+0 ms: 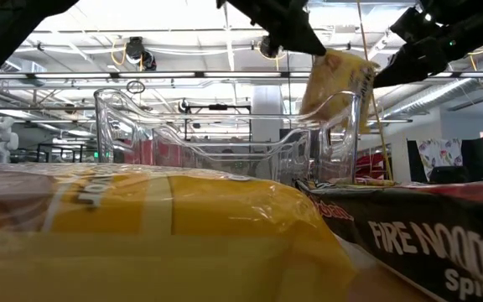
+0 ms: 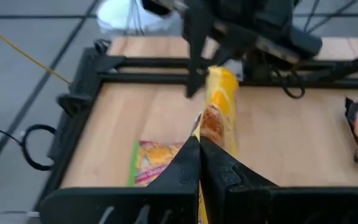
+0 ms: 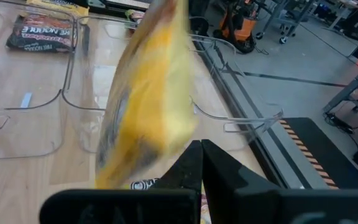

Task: Sort Maruchan noodles
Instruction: Put the yellow noodle pack into the bottom transparent bin

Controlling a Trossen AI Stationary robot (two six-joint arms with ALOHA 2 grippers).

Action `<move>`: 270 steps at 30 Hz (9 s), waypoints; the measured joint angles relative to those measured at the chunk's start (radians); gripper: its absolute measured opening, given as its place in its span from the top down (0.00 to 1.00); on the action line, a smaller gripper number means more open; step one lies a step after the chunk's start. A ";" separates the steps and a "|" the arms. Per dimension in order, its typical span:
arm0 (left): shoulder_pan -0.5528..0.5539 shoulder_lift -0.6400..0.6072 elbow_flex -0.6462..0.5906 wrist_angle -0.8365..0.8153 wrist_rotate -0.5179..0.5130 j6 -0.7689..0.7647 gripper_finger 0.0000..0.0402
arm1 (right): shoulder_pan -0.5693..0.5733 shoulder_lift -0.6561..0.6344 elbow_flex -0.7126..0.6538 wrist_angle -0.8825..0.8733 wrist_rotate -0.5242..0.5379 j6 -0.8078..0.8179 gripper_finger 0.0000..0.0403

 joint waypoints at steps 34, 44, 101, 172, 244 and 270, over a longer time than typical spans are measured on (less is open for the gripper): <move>-0.105 -0.292 0.001 -0.418 -0.103 -0.155 1.00 | 0.000 0.000 0.000 0.002 -0.002 0.025 1.00; -0.207 -0.303 0.001 -0.528 -0.102 -0.210 1.00 | 0.000 0.000 0.000 0.003 -0.002 0.025 1.00; -0.379 -0.180 0.000 -0.945 0.006 -0.252 1.00 | 0.030 0.000 0.000 0.016 -0.057 0.099 1.00; -0.368 -0.154 0.000 -0.805 -0.295 -0.935 1.00 | 0.173 0.007 0.000 0.017 -0.182 0.212 1.00; -0.581 -0.060 -0.178 -1.017 -0.490 -2.006 1.00 | 0.172 0.006 0.000 0.062 -0.160 0.269 1.00; -0.621 -0.059 -0.299 -1.016 -0.338 -2.087 0.97 | 0.172 0.007 0.000 0.069 -0.160 0.261 1.00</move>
